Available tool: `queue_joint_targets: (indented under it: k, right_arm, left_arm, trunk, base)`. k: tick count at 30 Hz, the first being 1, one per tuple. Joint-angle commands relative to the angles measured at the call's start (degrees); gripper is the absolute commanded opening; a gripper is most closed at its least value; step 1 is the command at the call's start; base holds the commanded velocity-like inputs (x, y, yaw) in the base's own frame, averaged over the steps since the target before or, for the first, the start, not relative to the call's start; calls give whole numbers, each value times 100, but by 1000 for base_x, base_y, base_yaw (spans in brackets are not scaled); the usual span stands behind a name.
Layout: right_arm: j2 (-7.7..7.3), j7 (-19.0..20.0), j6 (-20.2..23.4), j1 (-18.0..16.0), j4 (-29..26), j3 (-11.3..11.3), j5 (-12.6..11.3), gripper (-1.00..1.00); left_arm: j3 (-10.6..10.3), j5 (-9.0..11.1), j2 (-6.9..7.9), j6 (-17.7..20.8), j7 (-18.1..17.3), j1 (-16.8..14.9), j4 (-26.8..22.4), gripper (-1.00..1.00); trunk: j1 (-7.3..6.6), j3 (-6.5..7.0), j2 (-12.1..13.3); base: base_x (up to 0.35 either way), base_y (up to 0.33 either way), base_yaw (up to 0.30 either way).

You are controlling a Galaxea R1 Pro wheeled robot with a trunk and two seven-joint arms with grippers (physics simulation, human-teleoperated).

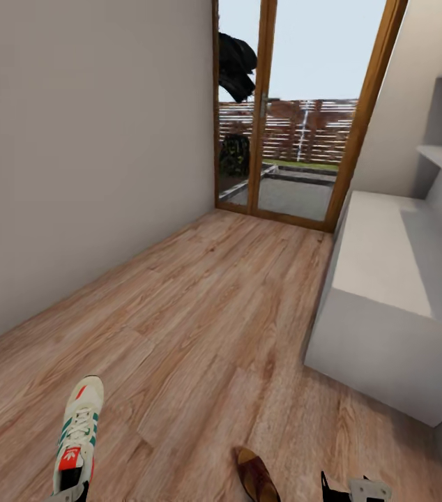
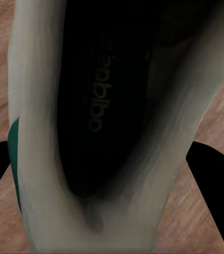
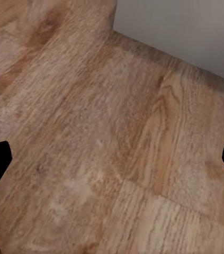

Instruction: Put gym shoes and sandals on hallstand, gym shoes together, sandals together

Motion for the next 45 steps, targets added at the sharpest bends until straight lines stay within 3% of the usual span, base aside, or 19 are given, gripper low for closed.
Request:
queue_joint_targets:
  k: [1,15,45]
  right_arm:
    - [-1,-26,-10,-1,2,-2,37,100]
    - [-4,-27,-10,-1,-6,-3,37,100]
    - [-25,-19,-10,-1,20,-11,54,100]
  left_arm:
    - [35,21,-2,-4,-61,-6,9,-100]
    - [35,24,0,-4,-61,-7,9,-100]
    - [6,-9,2,5,-79,-7,-10,-100]
  trunk:
    - [-1,-4,-2]
    - [-1,-4,-2]
    - [-1,-4,-2]
  base:
    - [0,0,276]
    - [-87,0,239]
    - [-67,0,6]
